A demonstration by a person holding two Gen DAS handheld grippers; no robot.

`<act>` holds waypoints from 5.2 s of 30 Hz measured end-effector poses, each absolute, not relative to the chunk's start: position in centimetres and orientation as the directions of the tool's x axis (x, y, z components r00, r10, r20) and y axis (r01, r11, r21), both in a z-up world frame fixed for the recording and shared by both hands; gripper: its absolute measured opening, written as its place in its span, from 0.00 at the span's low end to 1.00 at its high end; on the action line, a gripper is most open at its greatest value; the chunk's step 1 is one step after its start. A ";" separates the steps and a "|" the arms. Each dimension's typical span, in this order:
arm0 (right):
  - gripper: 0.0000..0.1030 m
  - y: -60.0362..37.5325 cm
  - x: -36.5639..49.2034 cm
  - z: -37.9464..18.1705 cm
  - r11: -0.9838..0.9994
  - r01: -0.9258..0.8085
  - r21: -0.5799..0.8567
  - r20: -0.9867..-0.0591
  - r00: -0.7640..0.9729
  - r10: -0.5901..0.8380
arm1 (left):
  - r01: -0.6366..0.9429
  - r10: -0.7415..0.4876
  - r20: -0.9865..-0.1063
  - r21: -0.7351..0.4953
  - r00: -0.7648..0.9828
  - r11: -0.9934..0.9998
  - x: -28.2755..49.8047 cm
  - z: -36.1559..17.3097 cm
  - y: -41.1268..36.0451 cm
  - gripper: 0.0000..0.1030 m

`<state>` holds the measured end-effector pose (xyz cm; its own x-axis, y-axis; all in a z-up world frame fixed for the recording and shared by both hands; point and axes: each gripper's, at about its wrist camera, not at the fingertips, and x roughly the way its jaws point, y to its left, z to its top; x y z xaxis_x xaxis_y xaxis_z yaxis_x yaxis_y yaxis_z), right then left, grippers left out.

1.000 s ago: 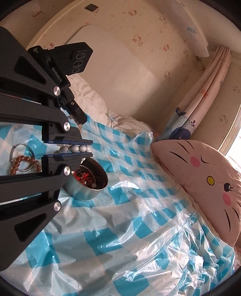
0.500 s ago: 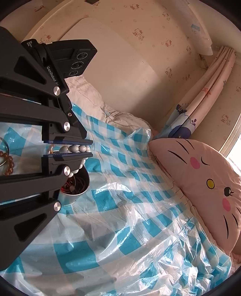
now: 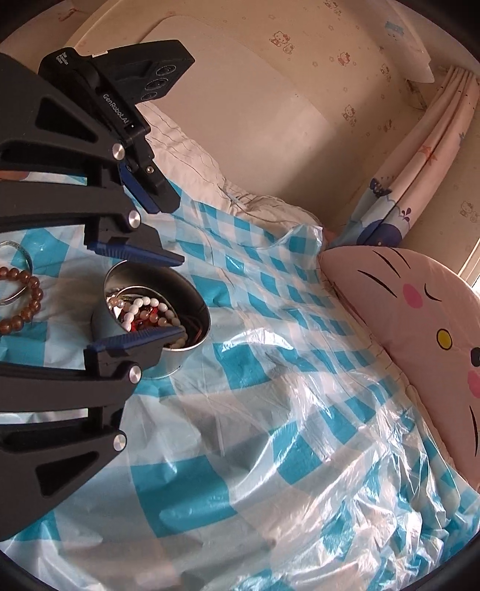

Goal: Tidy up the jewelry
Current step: 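Carry both bracelets over the tin and open both grippers to drop them, then move both open grippers to the amber bracelet and silver bangle, then close the left gripper on the silver bangle while the right gripper closes on the amber bracelet, then lift the bangle and amber bracelet with both grippers toward the tin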

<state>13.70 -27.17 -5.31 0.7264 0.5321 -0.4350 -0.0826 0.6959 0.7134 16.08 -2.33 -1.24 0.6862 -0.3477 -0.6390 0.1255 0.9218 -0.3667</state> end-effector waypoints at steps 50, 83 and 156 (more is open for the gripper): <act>0.77 -17.9 8.0 -8.6 0.994 -0.105 -0.039 -0.859 0.512 0.020 | 0.311 -0.117 -0.798 0.092 0.591 0.946 7.1 -4.9 -2.6 0.69; 0.50 -20.8 6.2 -8.4 0.970 -0.244 0.013 -0.848 0.512 0.140 | 0.498 -0.118 -0.841 0.194 0.528 0.846 5.7 -7.6 -8.9 0.22; 0.12 -25.5 5.4 -7.8 0.908 -0.108 0.406 -0.787 0.464 0.407 | 0.367 -0.341 -0.696 -0.118 0.632 0.923 5.7 -1.6 -2.6 0.04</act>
<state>5.36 -25.49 -7.75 0.4643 0.4068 -0.7867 -0.1077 0.9076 0.4057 5.68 -2.61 -1.57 0.6321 -0.3405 -0.6960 0.3675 0.9226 -0.1176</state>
